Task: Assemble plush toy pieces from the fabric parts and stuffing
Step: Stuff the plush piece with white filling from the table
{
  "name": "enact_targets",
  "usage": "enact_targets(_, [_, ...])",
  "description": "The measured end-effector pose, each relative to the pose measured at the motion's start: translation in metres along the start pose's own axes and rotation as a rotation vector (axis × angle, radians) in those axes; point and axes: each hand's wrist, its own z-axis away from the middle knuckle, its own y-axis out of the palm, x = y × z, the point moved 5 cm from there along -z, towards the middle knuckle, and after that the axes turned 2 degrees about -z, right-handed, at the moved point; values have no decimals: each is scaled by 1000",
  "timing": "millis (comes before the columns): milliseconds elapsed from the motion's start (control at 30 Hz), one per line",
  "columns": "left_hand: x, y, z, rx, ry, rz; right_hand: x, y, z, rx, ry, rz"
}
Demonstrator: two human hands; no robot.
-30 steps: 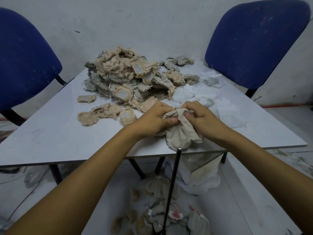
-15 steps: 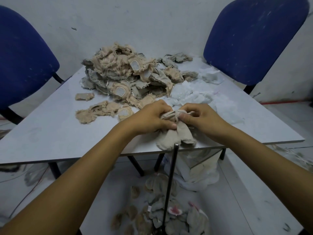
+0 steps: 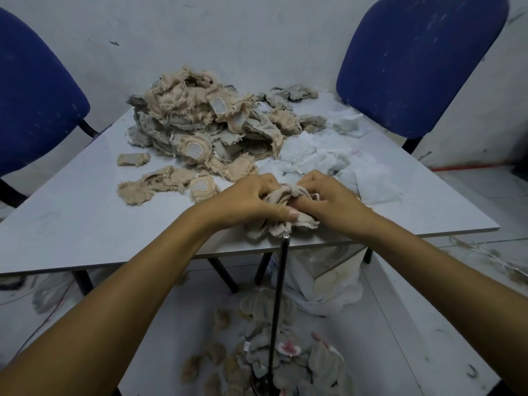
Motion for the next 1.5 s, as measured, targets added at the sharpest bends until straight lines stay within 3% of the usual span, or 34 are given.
enact_targets(67, [0, -5, 2, 14, 52, -132, 2, -1, 2, 76, -35, -101])
enact_targets(133, [-4, -11, 6, -71, 150, -271, 5, -1, 8, 212, -23, -152])
enact_targets(233, [-11, -7, 16, -159, 260, -376, 7, 0, 16, 281, -42, 39])
enact_targets(333, [-28, -5, 33, -307, 458, -464, 27, -11, 21, 19, -235, 61])
enact_targets(433, [-52, -11, 52, -582, 688, -640, 53, -25, 33, -249, -538, 180])
enact_targets(567, [-67, -14, 75, -776, 827, -678, 75, -27, 55, -453, -736, 378])
enact_targets(733, [-73, 0, 92, -795, 907, -693, 79, -21, 77, -514, -867, 445])
enact_targets(867, [-60, 15, 101, -772, 942, -753, 70, -6, 86, -433, -931, 533])
enact_targets(1067, [-34, 44, 103, -736, 800, -700, 39, 33, 96, -328, -755, 314])
enact_targets(1300, [-3, 76, 116, -602, 720, -562, 11, 64, 105, -239, -608, 307])
enact_targets(1400, [-12, 60, 114, -562, 755, -604, 25, 50, 103, -299, -625, 331])
enact_targets(1500, [-37, 33, 108, -633, 764, -550, 52, 20, 98, -447, -654, 284])
